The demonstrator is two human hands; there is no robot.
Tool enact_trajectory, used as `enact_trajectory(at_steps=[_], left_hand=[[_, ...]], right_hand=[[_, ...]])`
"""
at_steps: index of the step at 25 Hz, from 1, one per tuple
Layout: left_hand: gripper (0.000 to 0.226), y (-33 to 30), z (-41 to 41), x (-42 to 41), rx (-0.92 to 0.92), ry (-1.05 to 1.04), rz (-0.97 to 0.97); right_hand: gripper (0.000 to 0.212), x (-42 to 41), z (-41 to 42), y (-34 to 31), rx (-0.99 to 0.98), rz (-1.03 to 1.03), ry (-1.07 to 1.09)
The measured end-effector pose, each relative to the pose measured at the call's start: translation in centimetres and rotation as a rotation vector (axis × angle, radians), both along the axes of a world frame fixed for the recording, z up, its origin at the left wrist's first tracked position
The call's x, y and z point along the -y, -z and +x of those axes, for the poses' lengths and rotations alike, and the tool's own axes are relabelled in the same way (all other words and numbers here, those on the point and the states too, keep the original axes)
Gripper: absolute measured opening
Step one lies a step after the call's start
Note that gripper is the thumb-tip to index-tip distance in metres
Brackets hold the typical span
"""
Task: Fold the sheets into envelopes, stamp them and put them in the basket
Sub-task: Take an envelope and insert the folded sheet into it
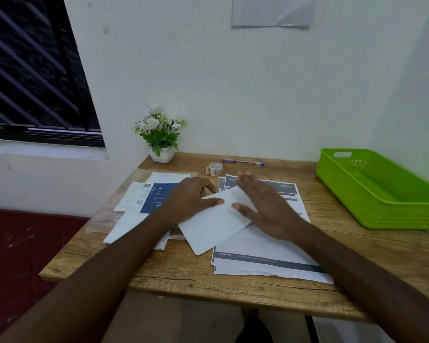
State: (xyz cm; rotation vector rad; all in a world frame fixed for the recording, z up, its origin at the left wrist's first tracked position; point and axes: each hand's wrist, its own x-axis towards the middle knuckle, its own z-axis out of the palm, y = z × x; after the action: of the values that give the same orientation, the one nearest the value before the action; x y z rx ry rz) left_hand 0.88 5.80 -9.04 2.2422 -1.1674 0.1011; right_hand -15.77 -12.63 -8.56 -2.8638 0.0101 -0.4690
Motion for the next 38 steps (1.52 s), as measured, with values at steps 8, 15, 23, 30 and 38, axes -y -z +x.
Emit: enact_trajectory(at_steps=[8, 15, 23, 30, 38], left_hand=[[0.035, 0.5, 0.2, 0.0, 0.016, 0.008, 0.008], [0.035, 0.3, 0.3, 0.2, -0.070, -0.007, -0.052], [0.039, -0.4, -0.2, -0.1, -0.090, -0.011, -0.035], [0.024, -2.0, -0.7, -0.6, -0.584, 0.050, -0.280], [0.016, -1.7, -2.5, 0.1, -0.735, -0.049, -0.562]], right_hand=[[0.072, 1.0, 0.3, 0.4, -0.278, 0.247, -0.083], [0.081, 3.9, 0.9, 0.5, -0.234, 0.160, 0.164], [0.076, 3.7, 0.7, 1.1, -0.415, 0.027, 0.083], [0.057, 3.9, 0.4, 0.0, -0.193, 0.358, 0.104], [0.023, 5.5, 1.3, -0.5, 0.134, 0.742, 0.189]])
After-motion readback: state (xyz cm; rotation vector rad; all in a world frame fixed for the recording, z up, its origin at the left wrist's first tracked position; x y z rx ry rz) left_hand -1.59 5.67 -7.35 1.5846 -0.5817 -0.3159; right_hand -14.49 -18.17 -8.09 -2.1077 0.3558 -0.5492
